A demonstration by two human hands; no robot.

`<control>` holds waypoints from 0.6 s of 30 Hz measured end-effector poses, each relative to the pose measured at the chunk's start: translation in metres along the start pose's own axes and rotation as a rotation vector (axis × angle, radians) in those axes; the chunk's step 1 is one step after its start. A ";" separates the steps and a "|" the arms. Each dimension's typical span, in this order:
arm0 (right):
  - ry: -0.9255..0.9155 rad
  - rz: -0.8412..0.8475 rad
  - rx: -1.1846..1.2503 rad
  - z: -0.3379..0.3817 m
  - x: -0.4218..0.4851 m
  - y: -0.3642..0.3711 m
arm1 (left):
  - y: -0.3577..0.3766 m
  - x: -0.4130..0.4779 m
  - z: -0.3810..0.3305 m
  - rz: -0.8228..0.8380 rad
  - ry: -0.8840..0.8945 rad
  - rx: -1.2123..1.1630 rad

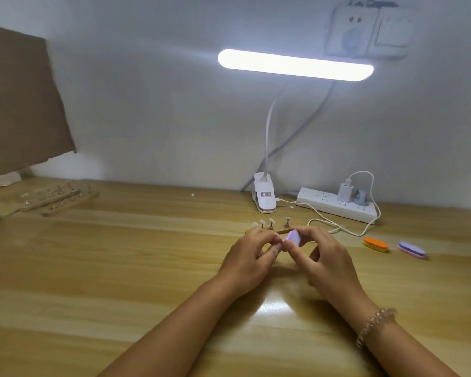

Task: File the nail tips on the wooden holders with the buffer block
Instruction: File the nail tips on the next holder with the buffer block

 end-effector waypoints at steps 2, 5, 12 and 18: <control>-0.034 -0.028 -0.052 0.003 -0.003 -0.002 | 0.000 0.000 0.001 -0.001 0.007 -0.005; -0.176 -0.039 -0.123 0.016 -0.009 -0.001 | -0.001 0.000 0.003 0.003 0.002 0.007; 0.044 -0.080 -0.004 -0.005 0.000 -0.003 | -0.001 0.001 0.001 -0.011 0.002 -0.056; -0.098 0.010 -0.076 0.010 -0.005 0.001 | 0.000 0.001 0.001 0.003 -0.008 0.028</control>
Point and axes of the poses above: each hand's wrist, its own x-axis towards the middle knuckle, its own y-axis out of the palm, z = x × y, the point moved 3 cm from there along x, towards the middle knuckle, and after that the axes turned 15 degrees about -x, right-handed, at the moved point
